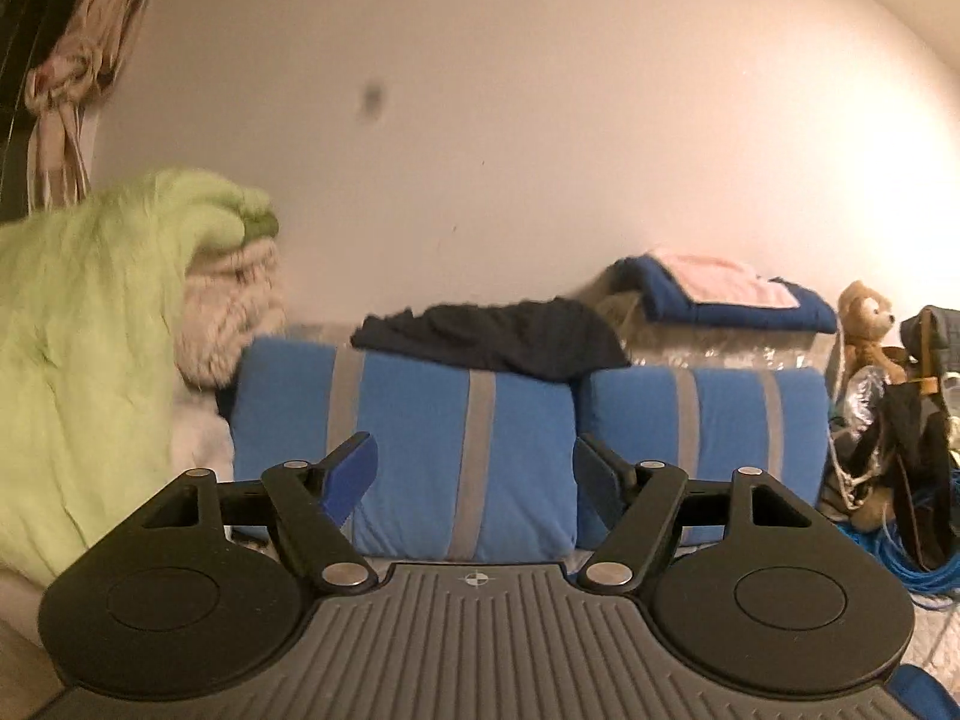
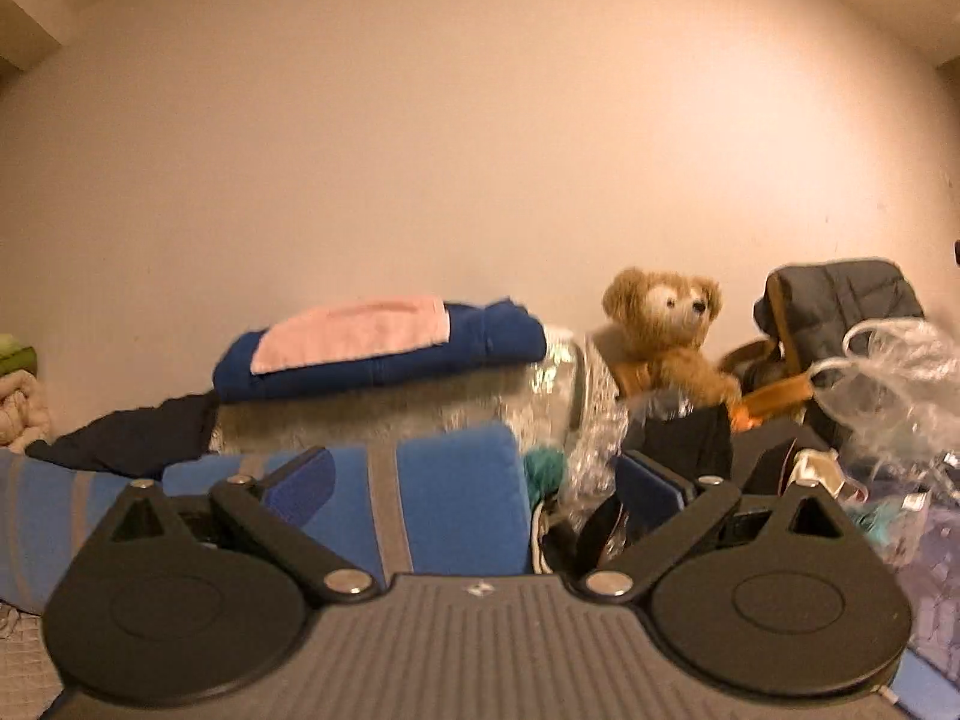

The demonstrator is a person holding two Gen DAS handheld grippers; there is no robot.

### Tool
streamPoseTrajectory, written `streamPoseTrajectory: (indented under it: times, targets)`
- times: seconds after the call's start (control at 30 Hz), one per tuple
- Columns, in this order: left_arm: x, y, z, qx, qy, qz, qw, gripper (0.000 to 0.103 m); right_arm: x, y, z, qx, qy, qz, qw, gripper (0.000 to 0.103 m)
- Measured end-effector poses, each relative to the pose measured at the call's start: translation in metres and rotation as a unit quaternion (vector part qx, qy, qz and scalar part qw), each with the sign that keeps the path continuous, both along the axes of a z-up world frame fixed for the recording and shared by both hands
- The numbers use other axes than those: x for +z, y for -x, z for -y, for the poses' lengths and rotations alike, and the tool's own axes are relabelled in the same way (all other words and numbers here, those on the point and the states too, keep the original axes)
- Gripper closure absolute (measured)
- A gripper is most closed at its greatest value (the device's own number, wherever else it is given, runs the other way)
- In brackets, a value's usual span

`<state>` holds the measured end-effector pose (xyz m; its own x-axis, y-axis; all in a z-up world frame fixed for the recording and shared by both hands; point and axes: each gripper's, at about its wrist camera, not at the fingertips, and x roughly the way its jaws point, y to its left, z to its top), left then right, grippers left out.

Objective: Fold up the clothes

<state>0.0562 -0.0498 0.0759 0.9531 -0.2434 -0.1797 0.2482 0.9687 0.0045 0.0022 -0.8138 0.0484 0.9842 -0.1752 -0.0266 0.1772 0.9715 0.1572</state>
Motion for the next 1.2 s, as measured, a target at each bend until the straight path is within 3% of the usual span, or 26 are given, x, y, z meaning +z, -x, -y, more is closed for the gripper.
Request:
streamPoseTrajectory:
  times: [0.13, 0.3, 0.4, 0.53, 0.7, 0.87, 1.03, 1.2]
  targets:
    - [0.005, 0.031, -0.014, 0.006, 0.008, 0.006, 0.9999, 0.03, 0.011, 0.033, 0.003, 0.014, 0.022, 0.001, 1.0, 0.0]
    - [-0.006, 0.062, -0.023, 0.029, -0.012, -0.012, 0.9994, 0.028, 0.016, 0.071, 0.012, 0.034, 0.034, -0.015, 0.999, 0.0]
    - [-0.036, 0.073, -0.021, 0.029, -0.029, -0.04, 0.9984, 0.027, 0.008, 0.091, 0.011, 0.043, 0.047, -0.042, 0.997, 0.0]
    - [-0.088, 0.072, -0.017, 0.014, -0.028, -0.1, 0.9945, 0.027, -0.024, 0.105, -0.001, 0.084, 0.054, -0.095, 0.99, 0.0]
    - [-0.143, 0.066, -0.017, -0.018, 0.006, -0.164, 0.9863, 0.027, -0.075, 0.112, -0.022, 0.146, 0.043, -0.161, 0.975, 0.0]
    - [-0.188, 0.059, -0.031, -0.05, 0.091, -0.231, 0.9675, 0.027, -0.121, 0.115, -0.038, 0.187, 0.017, -0.218, 0.958, 0.0]
    - [-0.225, 0.058, -0.045, -0.075, 0.158, -0.294, 0.9395, 0.028, -0.153, 0.115, -0.044, 0.215, -0.025, -0.258, 0.942, 0.001]
    - [-0.246, 0.058, -0.052, -0.105, 0.214, -0.326, 0.915, 0.028, -0.173, 0.12, -0.049, 0.254, -0.055, -0.291, 0.921, 0.001]
